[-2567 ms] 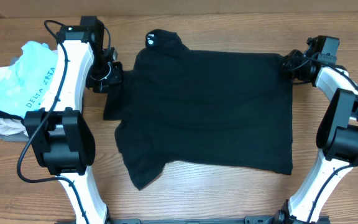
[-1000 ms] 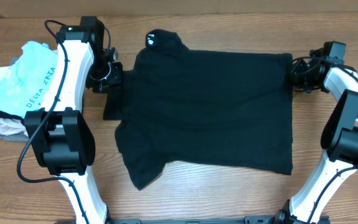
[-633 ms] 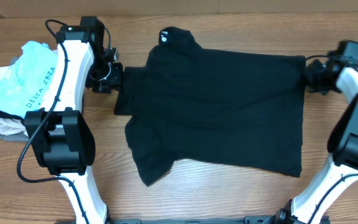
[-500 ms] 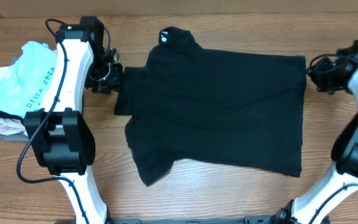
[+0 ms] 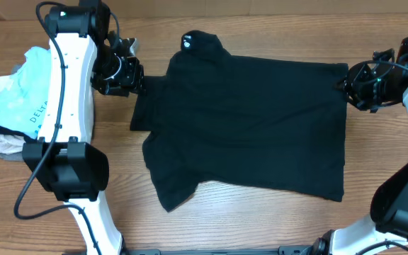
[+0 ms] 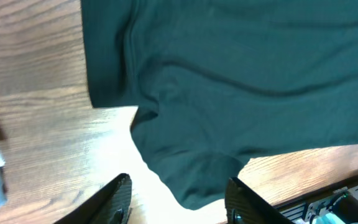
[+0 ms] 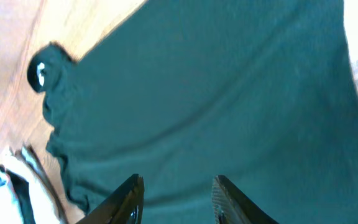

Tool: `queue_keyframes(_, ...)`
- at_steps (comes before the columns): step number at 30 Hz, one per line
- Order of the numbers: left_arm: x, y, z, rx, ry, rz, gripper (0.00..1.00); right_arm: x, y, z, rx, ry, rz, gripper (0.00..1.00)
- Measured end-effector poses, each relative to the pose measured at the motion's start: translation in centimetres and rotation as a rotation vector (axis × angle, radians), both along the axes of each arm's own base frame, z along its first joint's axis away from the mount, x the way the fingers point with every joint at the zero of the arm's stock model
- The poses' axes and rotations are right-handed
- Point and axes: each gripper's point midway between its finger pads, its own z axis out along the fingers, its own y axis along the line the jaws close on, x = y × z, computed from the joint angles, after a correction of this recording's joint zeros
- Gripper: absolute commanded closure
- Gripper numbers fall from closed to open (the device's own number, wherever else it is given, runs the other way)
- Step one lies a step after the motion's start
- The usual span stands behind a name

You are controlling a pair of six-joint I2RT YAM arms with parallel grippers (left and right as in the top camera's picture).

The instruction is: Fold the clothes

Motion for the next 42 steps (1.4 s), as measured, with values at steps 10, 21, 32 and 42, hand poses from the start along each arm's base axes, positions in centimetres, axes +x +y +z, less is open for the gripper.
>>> queue_keyframes(10, -5.4, -0.8, 6.7, 0.07, -0.122, 0.143, 0.28, -5.8, 2.6, 5.5, 0.024, 0.003, 0.046, 0.49)
queue_keyframes(21, -11.9, -5.0, -8.5, 0.193, 0.224, 0.138, 0.33, -7.3, 2.8, 2.2, 0.026, 0.084, 0.053, 0.46)
queue_keyframes(32, -8.3, 1.5, -16.9, 0.147, 0.091, 0.413, 0.94, -10.3, 3.6, -6.9, 0.057, 0.202, 0.037, 0.46)
queue_keyframes(42, -2.5, 2.5, -16.9, 0.08, -0.168, 0.396, 0.35, -11.9, 4.1, -9.8, 0.075, 0.246, 0.012, 0.46)
